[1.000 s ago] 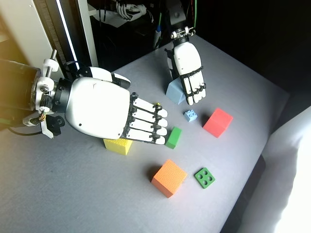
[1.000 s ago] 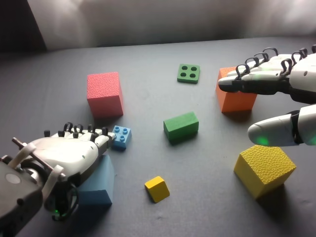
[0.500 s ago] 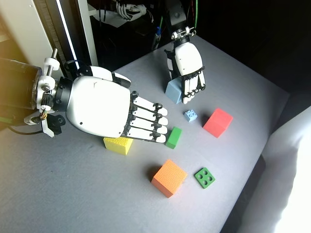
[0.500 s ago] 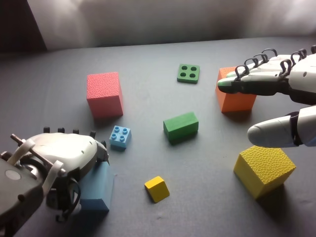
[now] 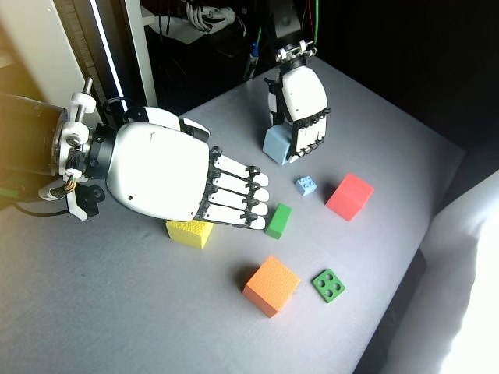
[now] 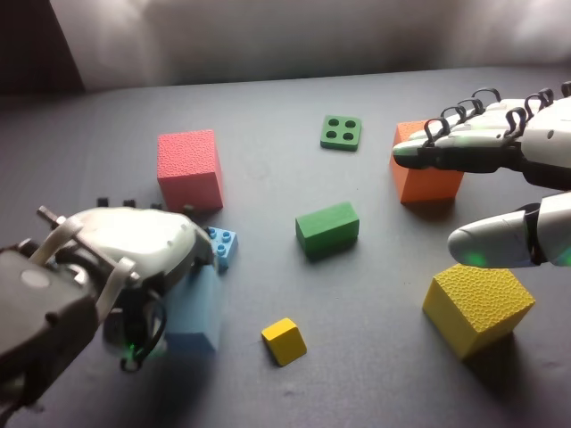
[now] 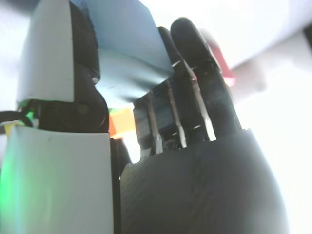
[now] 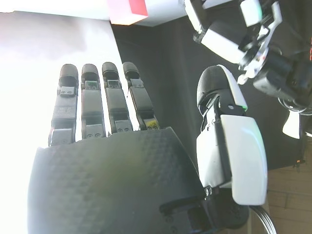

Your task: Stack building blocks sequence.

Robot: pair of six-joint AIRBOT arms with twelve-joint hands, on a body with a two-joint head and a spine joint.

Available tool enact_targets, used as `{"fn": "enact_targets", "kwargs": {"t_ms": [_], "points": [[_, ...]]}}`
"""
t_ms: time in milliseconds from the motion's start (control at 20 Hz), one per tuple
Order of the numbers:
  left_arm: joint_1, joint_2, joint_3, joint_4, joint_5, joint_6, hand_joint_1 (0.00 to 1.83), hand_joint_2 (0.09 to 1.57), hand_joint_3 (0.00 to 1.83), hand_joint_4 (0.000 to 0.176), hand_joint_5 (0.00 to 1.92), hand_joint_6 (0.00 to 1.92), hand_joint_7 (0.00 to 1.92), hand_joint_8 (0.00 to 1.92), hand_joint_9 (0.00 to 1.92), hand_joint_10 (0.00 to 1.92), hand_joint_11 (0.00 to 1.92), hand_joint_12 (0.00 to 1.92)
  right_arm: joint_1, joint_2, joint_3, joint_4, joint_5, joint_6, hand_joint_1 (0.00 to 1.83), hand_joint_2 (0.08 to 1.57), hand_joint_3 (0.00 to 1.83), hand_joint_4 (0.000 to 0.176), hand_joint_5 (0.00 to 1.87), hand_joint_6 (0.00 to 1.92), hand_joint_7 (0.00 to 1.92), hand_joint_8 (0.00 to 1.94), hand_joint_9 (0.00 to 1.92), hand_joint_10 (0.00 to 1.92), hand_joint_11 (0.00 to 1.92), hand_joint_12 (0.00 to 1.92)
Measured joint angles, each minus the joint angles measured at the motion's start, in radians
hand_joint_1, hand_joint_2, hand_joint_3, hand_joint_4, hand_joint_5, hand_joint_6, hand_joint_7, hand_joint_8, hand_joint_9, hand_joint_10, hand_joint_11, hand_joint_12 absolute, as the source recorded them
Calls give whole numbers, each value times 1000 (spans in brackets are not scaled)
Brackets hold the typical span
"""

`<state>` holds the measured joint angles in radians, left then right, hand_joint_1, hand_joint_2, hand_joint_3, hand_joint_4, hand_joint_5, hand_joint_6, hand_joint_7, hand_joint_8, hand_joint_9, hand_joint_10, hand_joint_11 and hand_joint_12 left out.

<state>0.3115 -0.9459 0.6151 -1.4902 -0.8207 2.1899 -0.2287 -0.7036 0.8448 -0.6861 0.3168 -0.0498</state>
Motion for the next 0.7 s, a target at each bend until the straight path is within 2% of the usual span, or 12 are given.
{"fn": "enact_targets", "kwargs": {"t_ms": [150, 200, 250, 300, 500, 550, 700], "points": [[-42, -6, 44, -5, 64, 36, 1374, 1132, 0, 0, 852, 1071, 1009, 907, 857, 1324, 461, 1374, 0, 0, 0, 0, 0, 0, 93, 1239, 0, 0, 103, 2, 75, 0, 68, 2, 0, 210], [-56, -6, 64, -1, 95, 42, 1378, 1120, 0, 0, 883, 1016, 1028, 875, 886, 1291, 503, 1340, 0, 0, -2, 0, 0, 0, 71, 1250, 2, 0, 81, 1, 55, 0, 47, 1, 0, 155], [-69, -6, 80, -1, 119, 46, 1381, 1109, 0, 0, 912, 964, 1048, 850, 903, 1265, 544, 1306, 0, 0, -3, 0, 0, 0, 93, 1247, 0, 0, 92, 3, 64, 2, 55, 3, 0, 180], [-79, -10, 96, 2, 135, 49, 1373, 1135, 5, 0, 847, 1059, 982, 954, 860, 1336, 502, 1328, 0, 0, -6, 0, 0, 0, 122, 1240, 0, 0, 124, 4, 90, 3, 78, 4, 0, 251], [-147, -23, 168, 1, 242, 96, 1376, 1128, 1, 0, 875, 1015, 1001, 928, 866, 1324, 499, 1336, 0, 0, -6, 0, 2, 0, 89, 1252, 3, 0, 94, 1, 57, 1, 46, 2, 0, 156], [-156, -25, 188, 4, 266, 99, 1371, 1141, 2, 0, 844, 1062, 970, 980, 844, 1354, 470, 1357, 0, 0, -6, 0, 2, 0, 106, 1246, 1, 0, 115, 3, 75, 3, 62, 4, 0, 199], [-179, -37, 241, 2, 317, 99, 1373, 1139, 3, 0, 823, 1095, 982, 944, 858, 1348, 440, 1383, 0, 1, -6, 0, 1, 0, 84, 1243, 0, 0, 112, 0, 85, 0, 77, 1, 0, 233]]}}
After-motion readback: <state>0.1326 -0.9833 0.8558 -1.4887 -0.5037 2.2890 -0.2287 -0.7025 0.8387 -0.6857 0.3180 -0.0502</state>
